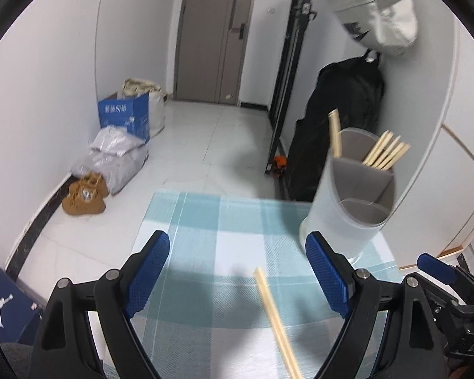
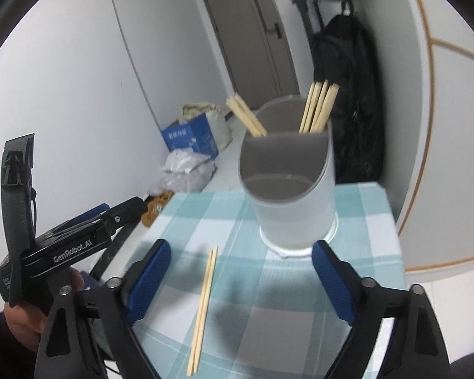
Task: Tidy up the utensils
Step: 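Pull both open tools back from the holder toward the chopstick pile, then lower the right tool onto the pile and grasp a chopstick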
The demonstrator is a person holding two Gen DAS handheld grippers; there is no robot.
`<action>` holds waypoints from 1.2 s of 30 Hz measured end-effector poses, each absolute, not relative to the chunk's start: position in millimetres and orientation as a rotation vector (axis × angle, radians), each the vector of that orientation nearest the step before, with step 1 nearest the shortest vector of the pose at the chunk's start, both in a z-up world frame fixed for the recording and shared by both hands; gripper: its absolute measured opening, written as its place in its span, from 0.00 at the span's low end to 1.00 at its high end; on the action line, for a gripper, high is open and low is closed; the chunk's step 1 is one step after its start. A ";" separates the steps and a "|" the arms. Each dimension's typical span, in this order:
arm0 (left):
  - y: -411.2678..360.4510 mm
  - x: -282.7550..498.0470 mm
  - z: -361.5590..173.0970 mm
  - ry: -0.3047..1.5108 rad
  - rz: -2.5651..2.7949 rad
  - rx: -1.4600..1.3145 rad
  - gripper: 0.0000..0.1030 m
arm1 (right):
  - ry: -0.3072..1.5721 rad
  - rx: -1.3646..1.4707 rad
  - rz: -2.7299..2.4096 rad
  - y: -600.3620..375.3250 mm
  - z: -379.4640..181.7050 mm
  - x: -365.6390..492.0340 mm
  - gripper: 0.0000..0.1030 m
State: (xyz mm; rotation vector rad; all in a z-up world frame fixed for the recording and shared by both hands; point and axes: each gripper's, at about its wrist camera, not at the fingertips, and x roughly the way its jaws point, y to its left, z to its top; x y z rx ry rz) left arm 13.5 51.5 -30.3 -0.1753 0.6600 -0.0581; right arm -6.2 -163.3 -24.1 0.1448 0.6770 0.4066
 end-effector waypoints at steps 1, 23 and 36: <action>55.5 15.4 -32.9 0.667 -0.054 -0.186 0.82 | 0.703 0.135 0.414 -159.6 -29.0 -3.3 0.72; 136.9 32.3 -41.5 0.689 0.086 -0.422 0.82 | 1.042 -0.187 0.472 -51.1 -103.7 75.0 0.27; 169.7 41.0 -55.3 0.737 0.111 -0.577 0.82 | 1.128 -0.316 0.379 -21.4 -118.4 106.7 0.10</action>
